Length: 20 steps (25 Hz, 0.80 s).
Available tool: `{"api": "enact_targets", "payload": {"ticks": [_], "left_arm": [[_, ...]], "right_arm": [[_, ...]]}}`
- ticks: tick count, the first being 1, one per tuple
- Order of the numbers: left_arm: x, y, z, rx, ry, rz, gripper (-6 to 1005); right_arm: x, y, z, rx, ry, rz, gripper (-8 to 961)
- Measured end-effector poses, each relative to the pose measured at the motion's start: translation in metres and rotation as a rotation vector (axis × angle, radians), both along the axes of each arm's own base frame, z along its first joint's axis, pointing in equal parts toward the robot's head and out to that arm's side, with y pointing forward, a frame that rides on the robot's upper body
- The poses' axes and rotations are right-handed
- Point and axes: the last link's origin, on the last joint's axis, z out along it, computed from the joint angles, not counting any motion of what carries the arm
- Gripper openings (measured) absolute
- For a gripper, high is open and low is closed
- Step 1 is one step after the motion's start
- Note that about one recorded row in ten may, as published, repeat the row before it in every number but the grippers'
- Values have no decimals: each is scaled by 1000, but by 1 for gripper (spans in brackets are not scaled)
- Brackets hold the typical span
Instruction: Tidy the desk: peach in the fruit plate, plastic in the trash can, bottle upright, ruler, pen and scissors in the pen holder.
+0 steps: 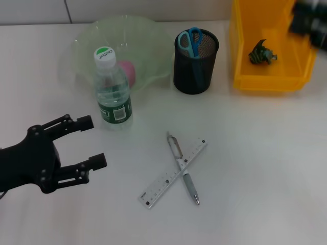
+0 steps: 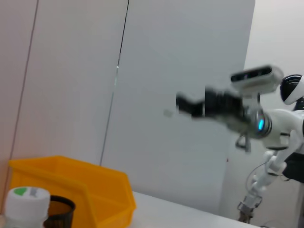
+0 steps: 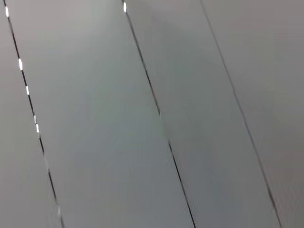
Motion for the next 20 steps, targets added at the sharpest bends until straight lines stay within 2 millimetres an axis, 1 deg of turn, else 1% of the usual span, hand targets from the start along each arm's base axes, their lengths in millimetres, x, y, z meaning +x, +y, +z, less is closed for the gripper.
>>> {"api": "enact_targets", "payload": {"ticks": [1,2,3,4,6,7,8,9,10,11,12,13,15,16,17,19,20], "left_arm": [[3,2,0,-10,-3,-3,841],[3,2,0,-10,-3,-3,841],[6,3,0,-22,-2,-10,841],[15,7,-1,-50,0,-33,841],[24,12,-2,-74,-3,-52,841],[24,12,-2,-74,-3,-52,841],[31,17,-3,-93,-6,-54,841],[31,17,-3,-93,-6,-54,841],[46,29,-8,-132,20,-45,841],[61,42,-16,-144,86,-20,841],[72,50,-23,-145,140,12,841],[75,51,-25,-145,157,18,841],[98,59,-36,-145,236,40,839],[105,62,-39,-140,266,55,839],[119,66,-45,-137,324,67,838],[133,68,-53,-139,382,77,836],[144,70,-62,-140,438,89,835]], "right_arm": [[8,-3,-4,-3,-47,3,613],[28,-12,-14,4,-137,-3,613],[28,-12,-14,4,-137,-3,613],[38,-16,-18,6,-172,-13,613],[53,-25,-22,-17,-220,-46,612],[61,-29,-23,-37,-242,-67,612],[69,-34,-24,-56,-266,-91,611],[75,-39,-23,-65,-281,-112,611],[81,-43,-22,-69,-293,-135,611],[88,-49,-20,-66,-301,-166,611],[94,-54,-19,-63,-305,-190,610],[100,-61,-17,-54,-306,-218,610],[110,-71,-15,-31,-307,-258,610],[116,-77,-15,-14,-309,-278,609],[123,-86,-15,8,-310,-305,609],[126,-89,-16,15,-311,-316,608],[128,-92,-17,17,-311,-325,607]]}}
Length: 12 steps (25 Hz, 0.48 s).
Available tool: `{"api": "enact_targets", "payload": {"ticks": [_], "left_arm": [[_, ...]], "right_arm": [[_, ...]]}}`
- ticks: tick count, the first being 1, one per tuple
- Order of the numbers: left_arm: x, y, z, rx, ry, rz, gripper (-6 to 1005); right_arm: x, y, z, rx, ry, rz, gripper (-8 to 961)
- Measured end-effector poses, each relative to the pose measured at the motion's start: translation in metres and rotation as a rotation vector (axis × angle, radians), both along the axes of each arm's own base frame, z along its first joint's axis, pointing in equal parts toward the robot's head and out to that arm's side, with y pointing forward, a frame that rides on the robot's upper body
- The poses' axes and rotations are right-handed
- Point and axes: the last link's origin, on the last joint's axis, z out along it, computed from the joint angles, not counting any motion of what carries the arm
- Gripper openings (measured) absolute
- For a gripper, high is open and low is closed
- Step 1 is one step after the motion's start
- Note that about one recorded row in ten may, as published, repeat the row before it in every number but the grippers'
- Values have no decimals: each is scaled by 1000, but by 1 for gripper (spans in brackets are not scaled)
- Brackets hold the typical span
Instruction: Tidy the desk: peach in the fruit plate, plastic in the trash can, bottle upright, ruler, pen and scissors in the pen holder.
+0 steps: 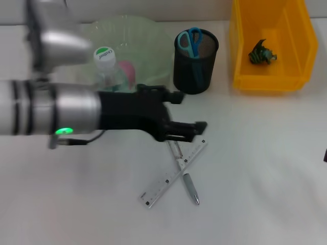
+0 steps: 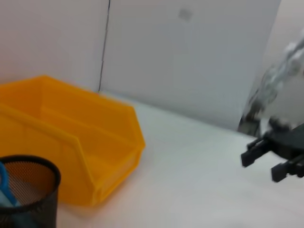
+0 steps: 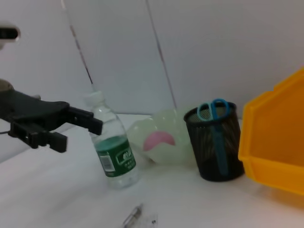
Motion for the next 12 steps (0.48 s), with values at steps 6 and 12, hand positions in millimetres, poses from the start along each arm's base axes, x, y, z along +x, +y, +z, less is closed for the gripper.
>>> {"api": "enact_targets", "payload": {"ticks": [6,12], "left_arm": [[27,4,-36,-14,210,18,831],[34,13,-71,22,409,18,826]], "right_arm": [[5,-2,-9,-4,-3,-35,606],[3,0,-12,-9,2,-32,606]]}}
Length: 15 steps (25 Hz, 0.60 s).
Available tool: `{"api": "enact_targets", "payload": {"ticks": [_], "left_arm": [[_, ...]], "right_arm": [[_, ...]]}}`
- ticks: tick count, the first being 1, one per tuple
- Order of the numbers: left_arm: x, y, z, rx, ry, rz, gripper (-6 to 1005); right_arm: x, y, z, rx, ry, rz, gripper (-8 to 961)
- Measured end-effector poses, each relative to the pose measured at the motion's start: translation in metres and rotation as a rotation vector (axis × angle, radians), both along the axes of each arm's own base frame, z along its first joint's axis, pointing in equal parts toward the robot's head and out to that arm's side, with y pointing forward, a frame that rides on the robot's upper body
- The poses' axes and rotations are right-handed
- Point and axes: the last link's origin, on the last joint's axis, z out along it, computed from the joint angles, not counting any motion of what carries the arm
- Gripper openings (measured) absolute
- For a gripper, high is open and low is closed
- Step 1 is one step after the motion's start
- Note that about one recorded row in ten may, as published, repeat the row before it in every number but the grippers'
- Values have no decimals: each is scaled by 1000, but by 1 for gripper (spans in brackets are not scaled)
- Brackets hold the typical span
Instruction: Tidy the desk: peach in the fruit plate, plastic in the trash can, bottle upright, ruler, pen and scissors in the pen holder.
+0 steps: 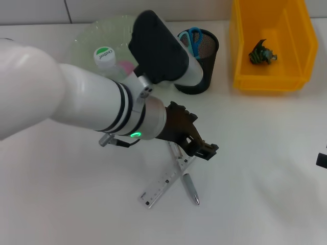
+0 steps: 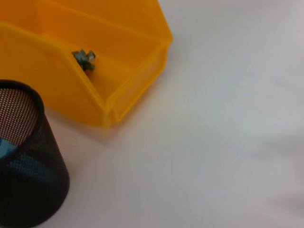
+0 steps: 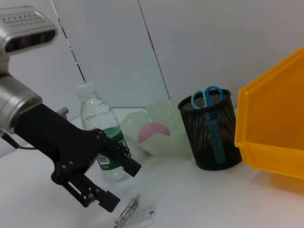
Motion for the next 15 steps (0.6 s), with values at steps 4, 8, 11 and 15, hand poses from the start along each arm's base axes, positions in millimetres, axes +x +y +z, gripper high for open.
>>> {"api": "enact_targets", "payload": {"ticks": [4,8,11,15], "left_arm": [[-1,3,-4,0,-1,11,823],[-7,5,-9,1,7,28,820],[-7,5,-10,1,8,29,818],[-15,9,-17,0,26,45,815]], "right_arm": [[0,-1,-1,-2,1,-2,605],[0,-1,-1,-3,0,-2,605],[-2,-1,-2,-4,-4,21,605],[-7,-3,-4,-14,-10,83,605]]}}
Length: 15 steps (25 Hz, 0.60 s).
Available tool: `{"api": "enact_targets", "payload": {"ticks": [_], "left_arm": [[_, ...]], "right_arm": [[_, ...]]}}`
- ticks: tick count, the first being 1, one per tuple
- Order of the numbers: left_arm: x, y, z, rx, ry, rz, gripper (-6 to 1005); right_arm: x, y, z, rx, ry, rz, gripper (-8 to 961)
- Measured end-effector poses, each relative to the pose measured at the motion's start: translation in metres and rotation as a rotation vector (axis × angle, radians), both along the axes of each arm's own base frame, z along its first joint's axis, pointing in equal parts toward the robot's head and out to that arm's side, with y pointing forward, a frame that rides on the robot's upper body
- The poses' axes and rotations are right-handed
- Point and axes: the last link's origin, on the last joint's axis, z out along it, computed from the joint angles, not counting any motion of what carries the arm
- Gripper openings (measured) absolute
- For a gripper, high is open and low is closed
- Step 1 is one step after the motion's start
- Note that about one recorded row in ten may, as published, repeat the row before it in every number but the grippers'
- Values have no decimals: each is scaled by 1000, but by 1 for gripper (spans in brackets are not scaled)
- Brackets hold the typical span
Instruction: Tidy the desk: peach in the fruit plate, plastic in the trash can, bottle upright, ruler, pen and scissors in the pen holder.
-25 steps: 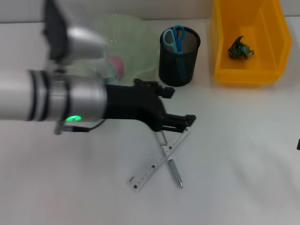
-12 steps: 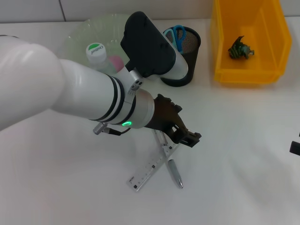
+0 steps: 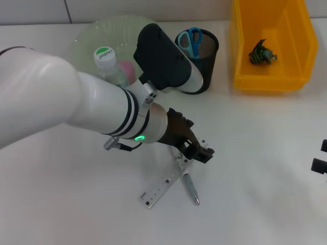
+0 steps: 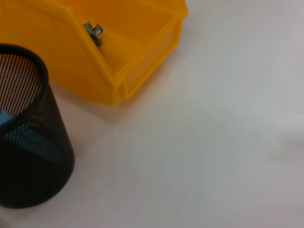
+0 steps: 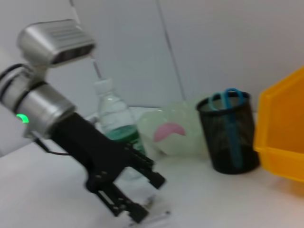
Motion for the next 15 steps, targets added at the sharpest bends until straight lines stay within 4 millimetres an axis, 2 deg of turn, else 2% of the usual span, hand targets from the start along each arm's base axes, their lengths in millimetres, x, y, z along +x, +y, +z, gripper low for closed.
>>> {"api": "enact_targets", "payload": {"ticks": [8,15], "left_arm": [[-6,8,-5,0,27,30,809],[-9,10,-6,-5,30,49,804]], "right_arm": [[-14,-1,-3,-69,16,101,605],[-14,6,-9,-131,-16,96,604]]}}
